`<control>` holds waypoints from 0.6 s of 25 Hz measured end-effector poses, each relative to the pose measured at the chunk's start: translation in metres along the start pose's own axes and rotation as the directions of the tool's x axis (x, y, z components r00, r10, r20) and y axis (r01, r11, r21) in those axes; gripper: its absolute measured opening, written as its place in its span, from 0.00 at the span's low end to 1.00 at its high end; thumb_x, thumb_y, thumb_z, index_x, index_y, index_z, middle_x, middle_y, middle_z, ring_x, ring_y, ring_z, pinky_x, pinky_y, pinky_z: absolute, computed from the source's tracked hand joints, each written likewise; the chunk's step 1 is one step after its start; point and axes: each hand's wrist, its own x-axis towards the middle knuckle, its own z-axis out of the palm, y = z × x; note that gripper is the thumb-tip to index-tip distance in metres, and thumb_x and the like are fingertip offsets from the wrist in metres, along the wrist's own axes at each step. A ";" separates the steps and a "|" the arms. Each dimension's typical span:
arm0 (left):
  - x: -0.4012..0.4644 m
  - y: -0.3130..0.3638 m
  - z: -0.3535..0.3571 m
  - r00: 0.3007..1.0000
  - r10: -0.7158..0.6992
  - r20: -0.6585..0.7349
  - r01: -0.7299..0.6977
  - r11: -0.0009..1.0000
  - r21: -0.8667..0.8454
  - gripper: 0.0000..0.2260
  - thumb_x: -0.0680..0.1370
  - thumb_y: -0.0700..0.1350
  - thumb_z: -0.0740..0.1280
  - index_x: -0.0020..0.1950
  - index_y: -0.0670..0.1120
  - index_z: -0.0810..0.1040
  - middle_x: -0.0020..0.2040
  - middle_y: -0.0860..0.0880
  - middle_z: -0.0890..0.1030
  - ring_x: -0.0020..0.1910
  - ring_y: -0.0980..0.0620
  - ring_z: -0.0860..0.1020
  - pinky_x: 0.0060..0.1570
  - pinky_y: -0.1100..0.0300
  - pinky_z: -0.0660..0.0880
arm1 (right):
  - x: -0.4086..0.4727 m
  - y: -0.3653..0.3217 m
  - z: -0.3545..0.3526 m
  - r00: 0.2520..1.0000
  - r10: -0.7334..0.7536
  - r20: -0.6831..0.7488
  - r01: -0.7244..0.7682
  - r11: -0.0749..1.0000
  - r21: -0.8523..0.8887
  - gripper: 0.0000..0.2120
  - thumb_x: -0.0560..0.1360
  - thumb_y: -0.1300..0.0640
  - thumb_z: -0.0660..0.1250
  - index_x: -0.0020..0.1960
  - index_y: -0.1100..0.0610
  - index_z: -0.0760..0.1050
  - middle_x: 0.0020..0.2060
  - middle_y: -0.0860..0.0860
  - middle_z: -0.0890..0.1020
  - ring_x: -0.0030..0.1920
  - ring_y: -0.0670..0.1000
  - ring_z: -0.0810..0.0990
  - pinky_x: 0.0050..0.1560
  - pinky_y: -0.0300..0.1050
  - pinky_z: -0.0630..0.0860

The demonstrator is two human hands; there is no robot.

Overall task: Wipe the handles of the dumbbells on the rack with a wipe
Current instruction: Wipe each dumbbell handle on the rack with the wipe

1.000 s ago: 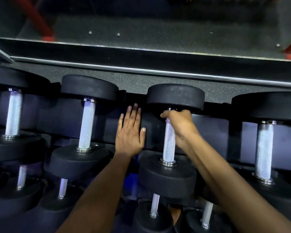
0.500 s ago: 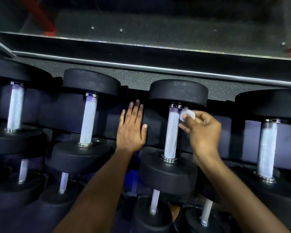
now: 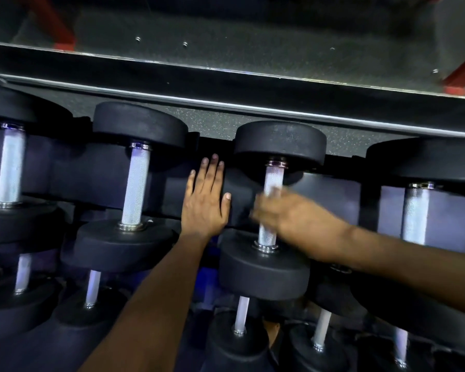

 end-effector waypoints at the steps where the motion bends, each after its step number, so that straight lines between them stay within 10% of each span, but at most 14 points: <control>1: 0.001 0.000 0.000 1.000 0.002 -0.003 -0.002 1.000 0.001 0.28 0.78 0.50 0.53 0.77 0.39 0.59 0.78 0.42 0.59 0.77 0.45 0.55 0.75 0.49 0.48 | 0.007 -0.003 0.000 0.993 -0.110 0.035 0.110 0.994 -0.012 0.13 0.73 0.61 0.57 0.49 0.57 0.80 0.45 0.52 0.81 0.48 0.53 0.81 0.59 0.46 0.73; 6: -0.001 0.000 0.000 1.000 -0.010 0.005 0.010 1.000 -0.013 0.29 0.79 0.50 0.53 0.77 0.39 0.58 0.78 0.43 0.58 0.78 0.46 0.54 0.75 0.50 0.47 | 0.042 0.022 -0.022 0.993 0.090 0.081 -0.068 0.966 -0.248 0.10 0.72 0.59 0.60 0.42 0.55 0.82 0.43 0.51 0.81 0.46 0.53 0.80 0.55 0.46 0.75; 10: -0.001 0.000 0.000 1.000 -0.002 0.008 0.002 1.000 -0.011 0.28 0.79 0.50 0.52 0.77 0.39 0.58 0.78 0.42 0.58 0.78 0.45 0.54 0.75 0.48 0.49 | 0.048 0.001 -0.016 0.837 -0.004 0.547 0.110 0.981 -0.162 0.14 0.74 0.55 0.59 0.56 0.57 0.77 0.56 0.55 0.79 0.58 0.56 0.76 0.66 0.49 0.67; 12: -0.001 0.000 0.000 1.000 -0.003 -0.002 0.003 1.000 -0.016 0.28 0.79 0.50 0.53 0.77 0.39 0.58 0.78 0.42 0.58 0.78 0.45 0.54 0.75 0.49 0.48 | 0.061 0.018 -0.028 0.876 0.154 0.456 -0.050 0.971 -0.232 0.14 0.73 0.54 0.62 0.56 0.56 0.77 0.57 0.54 0.79 0.60 0.55 0.75 0.67 0.48 0.66; 15: -0.001 0.000 0.001 1.000 -0.002 0.002 0.002 1.000 -0.014 0.28 0.79 0.51 0.52 0.77 0.39 0.59 0.78 0.42 0.59 0.77 0.44 0.55 0.75 0.48 0.49 | 0.050 0.005 -0.016 0.840 0.018 0.542 0.094 0.979 -0.179 0.15 0.72 0.54 0.63 0.57 0.56 0.76 0.58 0.53 0.77 0.60 0.54 0.74 0.68 0.45 0.63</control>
